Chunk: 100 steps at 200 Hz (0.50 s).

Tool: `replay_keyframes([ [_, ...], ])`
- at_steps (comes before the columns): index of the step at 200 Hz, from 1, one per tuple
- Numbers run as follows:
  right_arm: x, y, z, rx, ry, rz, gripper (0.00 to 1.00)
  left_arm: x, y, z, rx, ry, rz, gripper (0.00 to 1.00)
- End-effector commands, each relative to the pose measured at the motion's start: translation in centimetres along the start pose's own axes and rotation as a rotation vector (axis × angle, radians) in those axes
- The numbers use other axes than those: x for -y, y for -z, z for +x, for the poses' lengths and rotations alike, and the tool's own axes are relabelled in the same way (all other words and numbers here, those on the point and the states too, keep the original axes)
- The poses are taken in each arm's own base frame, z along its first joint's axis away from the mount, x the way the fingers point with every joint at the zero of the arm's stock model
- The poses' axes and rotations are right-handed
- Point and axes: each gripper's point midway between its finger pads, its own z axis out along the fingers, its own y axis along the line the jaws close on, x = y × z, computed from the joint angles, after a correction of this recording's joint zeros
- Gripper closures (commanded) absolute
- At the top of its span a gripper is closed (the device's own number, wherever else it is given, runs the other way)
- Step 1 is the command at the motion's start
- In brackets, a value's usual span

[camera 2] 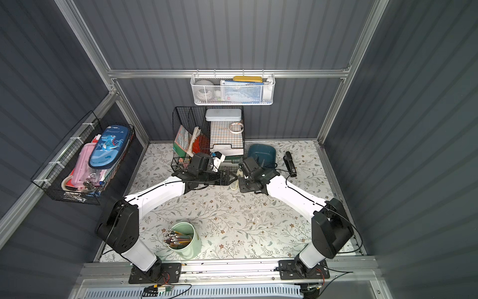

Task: Take the scissors out of the storage box
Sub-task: Pick up the scissors from the storage box.

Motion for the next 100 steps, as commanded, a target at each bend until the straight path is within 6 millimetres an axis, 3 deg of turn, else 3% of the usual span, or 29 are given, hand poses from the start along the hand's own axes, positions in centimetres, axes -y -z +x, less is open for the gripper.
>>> replay_keyframes([
  [1,-0.9,0.5,-0.1,0.031,-0.003,-0.032,1.0,1.8,0.3,-0.3,0.006,-0.004,0.061,0.19],
  [33,-1.9,0.0,-0.1,0.041,0.004,-0.053,1.0,2.0,0.2,1.1,-0.024,0.001,0.068,0.25],
  [100,-5.4,-0.1,-1.3,0.084,0.017,-0.186,1.0,0.7,0.5,4.3,-0.103,0.016,0.036,0.64],
])
